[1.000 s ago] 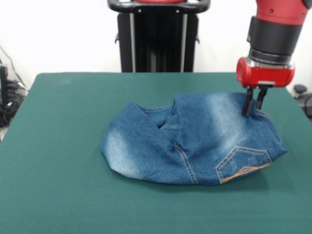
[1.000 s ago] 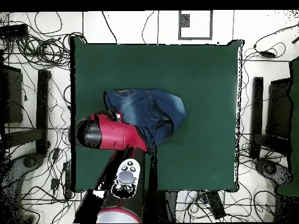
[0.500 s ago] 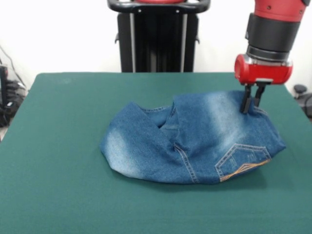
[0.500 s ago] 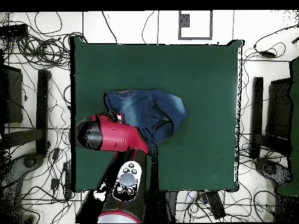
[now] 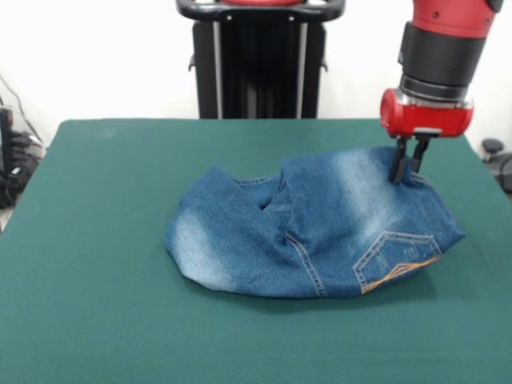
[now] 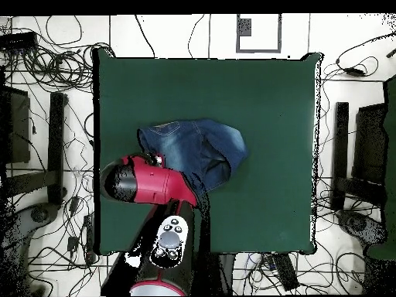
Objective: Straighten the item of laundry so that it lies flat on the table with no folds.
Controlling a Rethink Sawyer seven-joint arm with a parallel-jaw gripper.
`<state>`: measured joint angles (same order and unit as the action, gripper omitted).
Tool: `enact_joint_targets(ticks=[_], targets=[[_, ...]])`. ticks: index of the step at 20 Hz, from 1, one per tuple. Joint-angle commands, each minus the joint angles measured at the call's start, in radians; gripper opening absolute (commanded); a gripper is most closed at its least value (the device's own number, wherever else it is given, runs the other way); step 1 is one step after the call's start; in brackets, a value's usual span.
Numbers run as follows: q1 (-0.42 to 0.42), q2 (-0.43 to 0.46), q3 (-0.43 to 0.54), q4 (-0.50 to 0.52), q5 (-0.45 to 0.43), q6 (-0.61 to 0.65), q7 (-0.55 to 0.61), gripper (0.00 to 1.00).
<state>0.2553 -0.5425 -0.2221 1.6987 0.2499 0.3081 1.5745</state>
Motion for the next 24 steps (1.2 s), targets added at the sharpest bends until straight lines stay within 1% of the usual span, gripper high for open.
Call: enact_joint_targets(ticks=[1,5,16,24], targets=[[-0.007,0.048,0.054,0.061,-0.024,-0.019,0.183,0.00],[-0.004,0.060,0.052,0.053,-0.023,-0.028,0.186,0.00],[-0.006,0.056,0.055,0.058,-0.022,-0.025,0.185,0.00],[-0.014,0.065,0.062,0.061,-0.027,-0.059,0.182,0.00]])
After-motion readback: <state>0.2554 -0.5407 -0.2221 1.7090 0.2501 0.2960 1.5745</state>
